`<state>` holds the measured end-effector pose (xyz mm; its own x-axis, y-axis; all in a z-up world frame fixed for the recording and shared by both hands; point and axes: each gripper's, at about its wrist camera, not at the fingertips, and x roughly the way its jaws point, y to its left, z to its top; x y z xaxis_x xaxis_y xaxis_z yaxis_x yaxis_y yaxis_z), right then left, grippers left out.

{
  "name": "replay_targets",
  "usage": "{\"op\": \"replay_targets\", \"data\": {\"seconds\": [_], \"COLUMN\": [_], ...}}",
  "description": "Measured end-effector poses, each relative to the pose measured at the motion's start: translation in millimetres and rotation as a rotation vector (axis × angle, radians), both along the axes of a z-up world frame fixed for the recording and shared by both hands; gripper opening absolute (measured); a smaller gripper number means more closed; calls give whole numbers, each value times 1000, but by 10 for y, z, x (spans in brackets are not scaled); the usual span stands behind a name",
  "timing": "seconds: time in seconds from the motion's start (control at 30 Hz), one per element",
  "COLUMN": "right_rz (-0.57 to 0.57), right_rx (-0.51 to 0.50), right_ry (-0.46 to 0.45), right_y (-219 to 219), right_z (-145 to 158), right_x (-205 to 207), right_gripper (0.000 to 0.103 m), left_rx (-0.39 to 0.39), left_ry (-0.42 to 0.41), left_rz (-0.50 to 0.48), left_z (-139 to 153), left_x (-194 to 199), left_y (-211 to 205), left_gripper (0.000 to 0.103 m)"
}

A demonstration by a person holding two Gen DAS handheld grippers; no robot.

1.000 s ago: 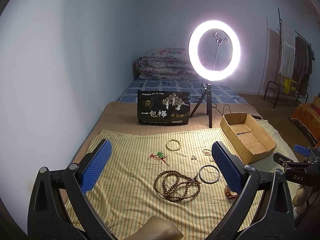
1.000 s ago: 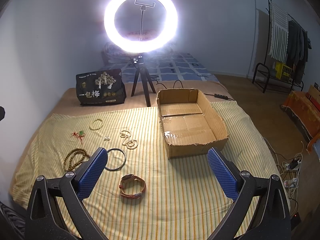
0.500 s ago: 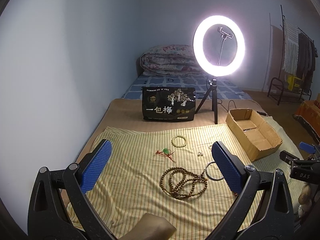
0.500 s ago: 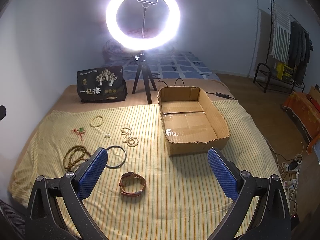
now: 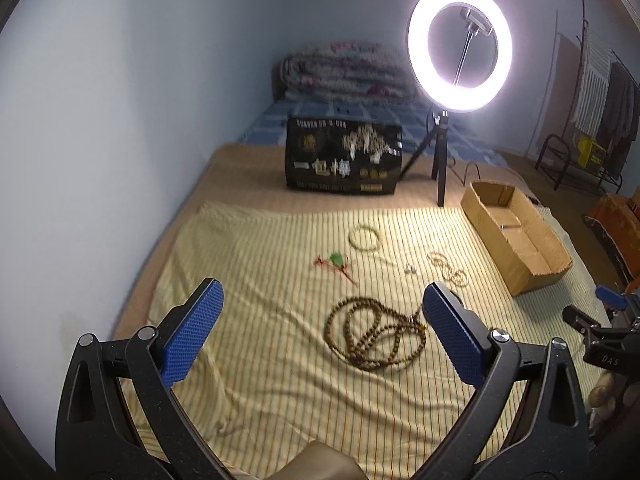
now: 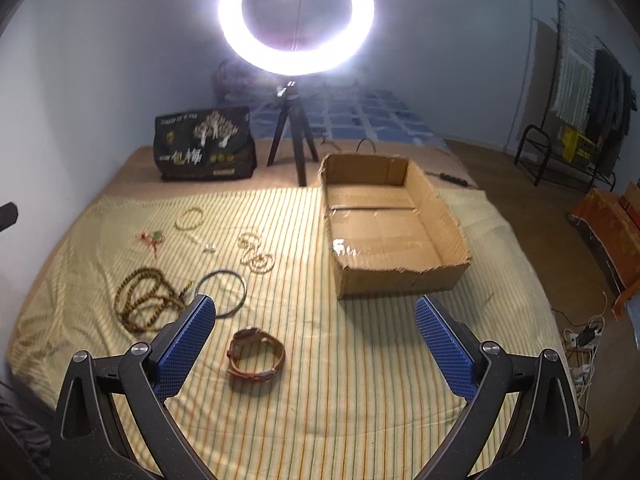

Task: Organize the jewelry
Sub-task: 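Grasp the wooden bead mala with the left tool while the right tool grasps the leather watch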

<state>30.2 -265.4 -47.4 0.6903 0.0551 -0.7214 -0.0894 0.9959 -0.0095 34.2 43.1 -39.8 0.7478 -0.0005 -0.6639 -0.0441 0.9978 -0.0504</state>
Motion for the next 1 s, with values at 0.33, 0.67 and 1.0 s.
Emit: {"op": "replay_targets", "data": {"seconds": [0.33, 0.67, 1.0], "right_rz": [99, 170, 234], "right_rx": [-45, -96, -133], "right_ry": [181, 270, 314], "right_y": [137, 252, 360], "right_z": [-453, -759, -958], "right_x": [148, 227, 313], "right_gripper": [100, 100, 100], "left_rx": [-67, 11, 139], "left_ry": [200, 363, 441], "left_rz": [-141, -271, -273], "left_z": [-467, -1022, -1469], "left_x": [210, 365, 641], "left_y": [-212, -638, -841], "left_gripper": [98, 94, 94]}}
